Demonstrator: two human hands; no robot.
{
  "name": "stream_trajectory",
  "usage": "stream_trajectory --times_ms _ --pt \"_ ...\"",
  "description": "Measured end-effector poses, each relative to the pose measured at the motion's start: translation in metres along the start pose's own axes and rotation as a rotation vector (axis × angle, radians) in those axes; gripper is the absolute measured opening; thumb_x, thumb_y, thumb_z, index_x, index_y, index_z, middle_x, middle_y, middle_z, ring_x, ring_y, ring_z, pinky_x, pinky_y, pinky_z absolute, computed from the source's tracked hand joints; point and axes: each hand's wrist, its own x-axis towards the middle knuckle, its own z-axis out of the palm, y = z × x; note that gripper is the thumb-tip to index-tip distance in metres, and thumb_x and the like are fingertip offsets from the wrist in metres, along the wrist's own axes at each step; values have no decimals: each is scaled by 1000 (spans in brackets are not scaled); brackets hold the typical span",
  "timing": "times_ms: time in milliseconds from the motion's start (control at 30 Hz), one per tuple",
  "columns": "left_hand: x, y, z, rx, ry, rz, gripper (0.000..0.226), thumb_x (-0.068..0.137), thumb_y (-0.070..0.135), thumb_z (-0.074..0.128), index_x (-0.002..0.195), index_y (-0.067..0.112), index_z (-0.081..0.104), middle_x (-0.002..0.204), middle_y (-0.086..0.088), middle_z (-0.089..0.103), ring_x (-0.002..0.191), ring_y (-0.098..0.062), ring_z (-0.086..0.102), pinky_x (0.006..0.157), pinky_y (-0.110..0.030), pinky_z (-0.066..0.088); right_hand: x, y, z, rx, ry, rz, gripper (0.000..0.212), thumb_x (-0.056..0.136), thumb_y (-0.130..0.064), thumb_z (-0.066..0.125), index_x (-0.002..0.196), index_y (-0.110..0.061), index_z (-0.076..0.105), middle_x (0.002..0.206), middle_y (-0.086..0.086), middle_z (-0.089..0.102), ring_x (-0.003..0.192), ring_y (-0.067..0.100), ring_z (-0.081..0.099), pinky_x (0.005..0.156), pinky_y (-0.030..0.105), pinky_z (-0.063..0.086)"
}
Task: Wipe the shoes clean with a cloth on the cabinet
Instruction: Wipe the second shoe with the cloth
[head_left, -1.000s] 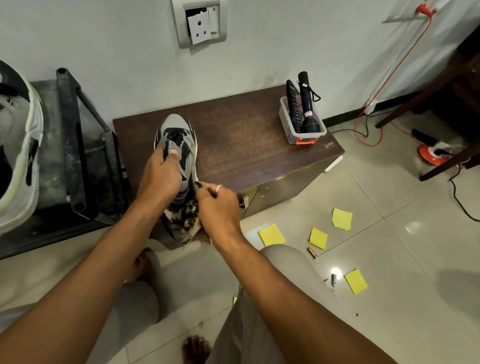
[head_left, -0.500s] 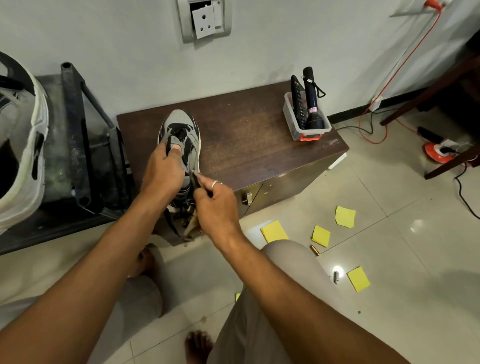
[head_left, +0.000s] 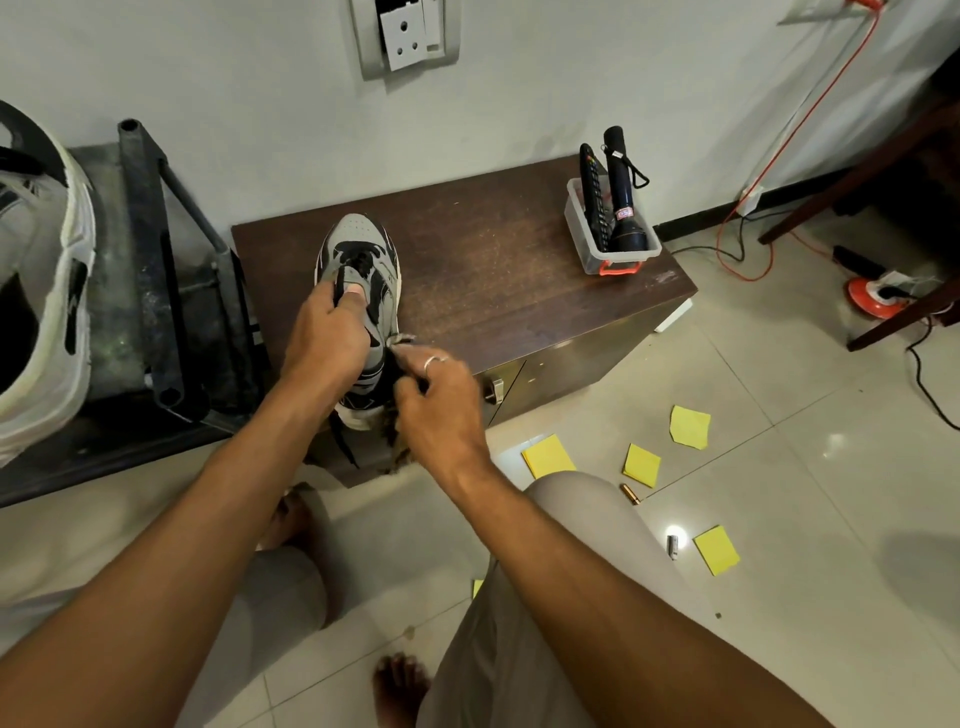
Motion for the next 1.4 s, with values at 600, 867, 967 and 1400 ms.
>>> stream_trajectory --times_ms 600,867,967,1400 --pt "-4 4 2 47 6 26 42 104 46 37 134 25 58 124 -1 66 114 -25 62 102 -50 49 2 -4 -1 -6 -54 19 43 96 -10 51 135 -17 67 129 -2 70 115 10 63 102 29 54" --pt "-4 3 1 9 -1 19 43 100 51 39 131 30 59 120 2 68 111 -24 64 101 -52 50 2 6 -19 150 -65 219 23 97 -18 60 88 -11 80 63 -6 67 44 -2 53 44 13 42" --pt "-4 4 1 11 7 12 43 99 50 40 131 30 60 122 2 68 112 -24 64 102 -52 49 1 1 -8 272 -7 215 32 95 -22 57 120 -20 76 100 -9 78 81 -5 70 77 21 60" --pt "-4 3 1 20 19 23 43 101 48 40 133 27 59 123 0 68 113 -25 63 102 -51 49 -14 -5 -10 431 28 364 15 90 -16 66 94 -15 80 76 6 75 64 5 62 59 20 53"
